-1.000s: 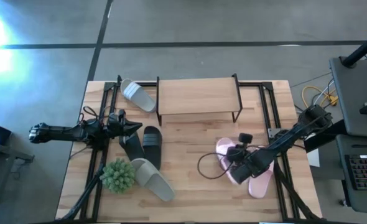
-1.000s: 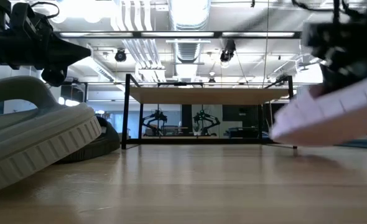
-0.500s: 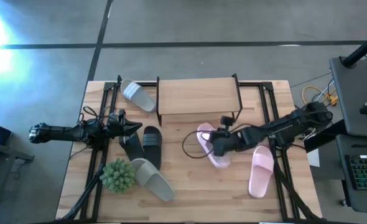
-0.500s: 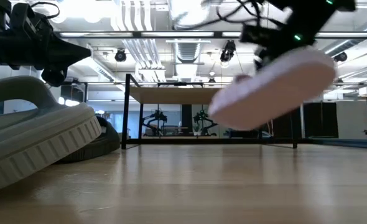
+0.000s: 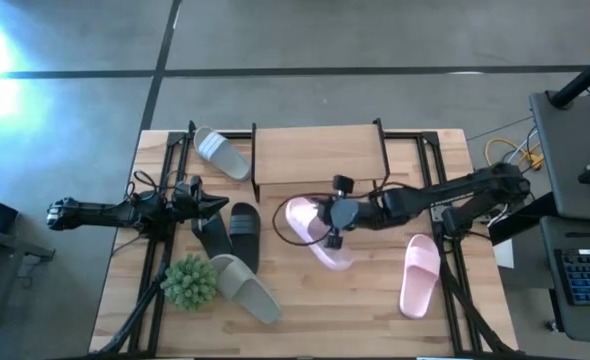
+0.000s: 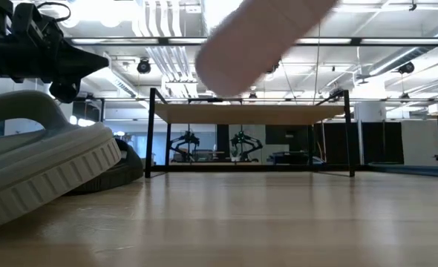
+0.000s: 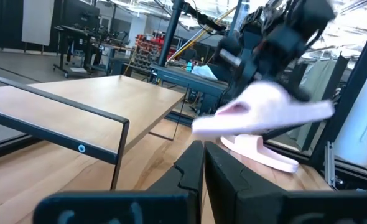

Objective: Pick and place slides into the shelf
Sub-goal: Put the left pink slide under the shelf

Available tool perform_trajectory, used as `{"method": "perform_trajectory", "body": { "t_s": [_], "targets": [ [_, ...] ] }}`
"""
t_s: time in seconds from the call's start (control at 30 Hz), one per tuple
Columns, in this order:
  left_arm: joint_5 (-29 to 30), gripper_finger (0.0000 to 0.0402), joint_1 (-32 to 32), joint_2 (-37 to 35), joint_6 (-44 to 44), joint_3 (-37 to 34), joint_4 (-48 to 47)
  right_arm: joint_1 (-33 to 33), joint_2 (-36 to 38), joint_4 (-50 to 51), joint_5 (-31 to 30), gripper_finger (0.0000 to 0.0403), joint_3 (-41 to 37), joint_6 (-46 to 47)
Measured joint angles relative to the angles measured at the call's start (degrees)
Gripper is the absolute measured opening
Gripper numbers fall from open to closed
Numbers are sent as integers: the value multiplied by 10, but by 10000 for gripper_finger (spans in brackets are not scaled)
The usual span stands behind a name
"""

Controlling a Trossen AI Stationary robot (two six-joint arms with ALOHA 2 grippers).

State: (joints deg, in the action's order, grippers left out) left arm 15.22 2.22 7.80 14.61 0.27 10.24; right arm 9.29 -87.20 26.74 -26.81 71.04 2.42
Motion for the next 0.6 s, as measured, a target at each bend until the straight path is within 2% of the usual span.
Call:
{"method": "perform_trajectory", "body": {
  "t_s": [0.1,0.27,0.4,0.6],
  "targets": [
    [0,0,0,0,0,0,0,-23,-1,-2,-18,12,47,0],
    [0,0,0,0,0,0,-1,-68,-12,-1,-171,13,90,-39],
    [0,0,0,0,0,0,-1,-125,-23,11,-179,13,90,-78],
    [0,0,0,0,0,0,-1,-199,-61,113,-181,13,83,-82]
  ]
}}
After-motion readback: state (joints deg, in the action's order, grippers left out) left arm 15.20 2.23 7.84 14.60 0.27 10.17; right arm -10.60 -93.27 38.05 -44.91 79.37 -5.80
